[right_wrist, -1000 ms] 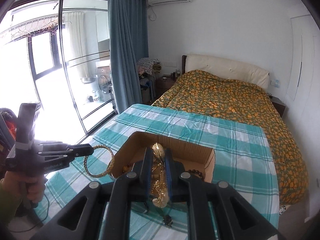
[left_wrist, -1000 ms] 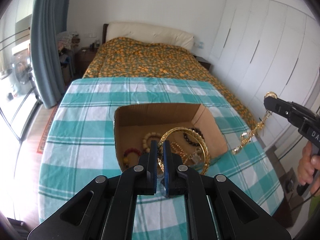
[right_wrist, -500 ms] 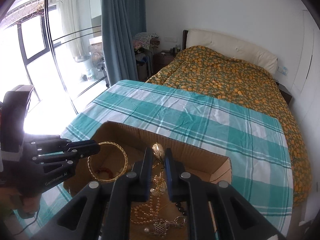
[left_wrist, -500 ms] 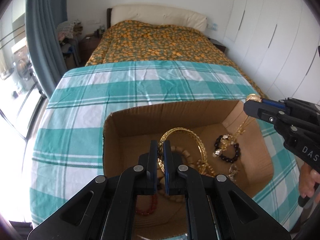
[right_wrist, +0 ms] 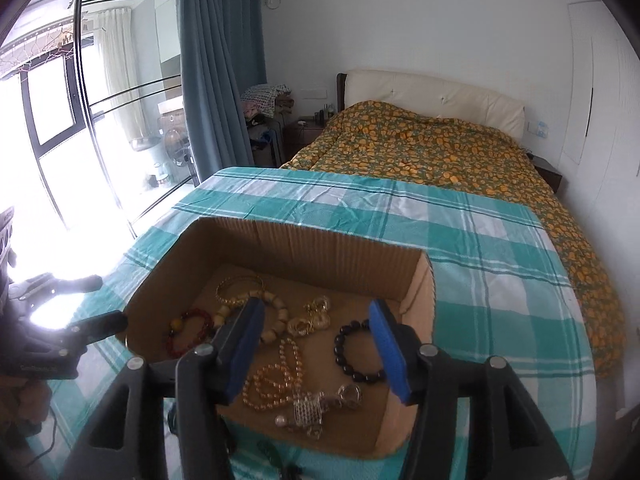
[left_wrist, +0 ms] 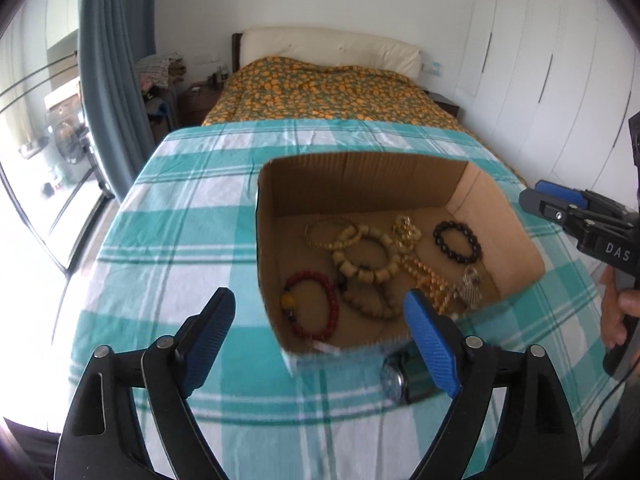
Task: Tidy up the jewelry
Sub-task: 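Withdraw both open tools from the box back toward the watch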
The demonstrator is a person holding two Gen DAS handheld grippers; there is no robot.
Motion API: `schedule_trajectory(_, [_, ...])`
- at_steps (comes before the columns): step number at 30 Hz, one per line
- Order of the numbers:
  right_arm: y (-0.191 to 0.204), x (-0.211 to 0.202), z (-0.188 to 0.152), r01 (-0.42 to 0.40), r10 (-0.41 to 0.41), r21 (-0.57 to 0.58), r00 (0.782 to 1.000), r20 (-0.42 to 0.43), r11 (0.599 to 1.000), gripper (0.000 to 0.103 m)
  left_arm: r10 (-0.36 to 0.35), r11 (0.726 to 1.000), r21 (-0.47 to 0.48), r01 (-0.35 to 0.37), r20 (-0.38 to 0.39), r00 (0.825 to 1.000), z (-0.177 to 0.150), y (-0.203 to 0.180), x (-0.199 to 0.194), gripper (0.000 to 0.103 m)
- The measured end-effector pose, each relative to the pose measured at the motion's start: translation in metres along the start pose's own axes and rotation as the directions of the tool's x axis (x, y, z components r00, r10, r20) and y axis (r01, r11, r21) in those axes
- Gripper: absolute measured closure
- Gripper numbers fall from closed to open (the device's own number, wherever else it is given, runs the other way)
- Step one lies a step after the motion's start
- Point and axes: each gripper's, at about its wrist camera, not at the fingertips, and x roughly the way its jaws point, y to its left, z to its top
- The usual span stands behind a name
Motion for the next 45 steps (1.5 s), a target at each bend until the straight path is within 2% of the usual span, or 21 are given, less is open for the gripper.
schedule_trajectory(4, [0.005, -0.041, -0.061, 0.076, -0.077, 0.014, 0.997, 0.009, 0.997, 0.032, 0.031, 0.999, -0.004, -0.032, -0.057, 0.998, -0.061, -0.001, -0.007, 0.010])
schedule_trajectory(7, [0.003, -0.049, -0.116, 0.122, -0.120, 0.029, 0.991, -0.058, 0.992, 0.031, 0.049, 0.998, -0.024, -0.053, -0.133, 0.990, -0.094, -0.001, 0.008, 0.010])
schedule_trajectory(10, [-0.006, -0.039, -0.160, 0.188, -0.181, 0.029, 0.970, -0.159, 0.982, 0.031, 0.076, 0.996, -0.025, -0.080, -0.140, 0.987, -0.108, -0.003, 0.018, 0.010])
schedule_trajectory(14, [-0.029, -0.029, -0.191, 0.273, -0.254, 0.065, 0.942, -0.218, 0.960, 0.031, 0.132, 0.991, 0.004, -0.132, -0.130, 0.983, -0.107, -0.009, 0.030, 0.010])
schedule_trajectory(15, [-0.035, -0.027, -0.194, 0.283, -0.258, 0.080, 0.938, -0.231, 0.956, 0.030, 0.128, 0.992, 0.002, -0.128, -0.125, 0.984, -0.108, -0.009, 0.032, 0.010])
schedule_trajectory(16, [-0.041, -0.028, -0.193, 0.262, -0.231, 0.117, 0.946, -0.229, 0.958, 0.029, 0.124, 0.992, -0.001, -0.125, -0.121, 0.985, -0.108, -0.009, 0.035, 0.010])
schedule_trajectory(19, [-0.051, -0.025, -0.190, 0.322, -0.288, 0.123, 0.928, -0.237, 0.939, 0.028, 0.121, 0.993, 0.000, -0.122, -0.123, 0.985, -0.106, -0.009, 0.041, 0.010])
schedule_trajectory(23, [-0.063, -0.025, -0.192, 0.308, -0.259, 0.185, 0.933, -0.249, 0.933, 0.020, 0.125, 0.992, -0.008, -0.127, -0.138, 0.982, -0.106, -0.006, 0.046, 0.000])
schedule_trajectory(45, [-0.061, -0.023, -0.196, 0.320, -0.269, 0.186, 0.929, -0.255, 0.929, 0.016, 0.127, 0.991, -0.023, -0.132, -0.136, 0.982, -0.109, -0.005, 0.045, 0.000])
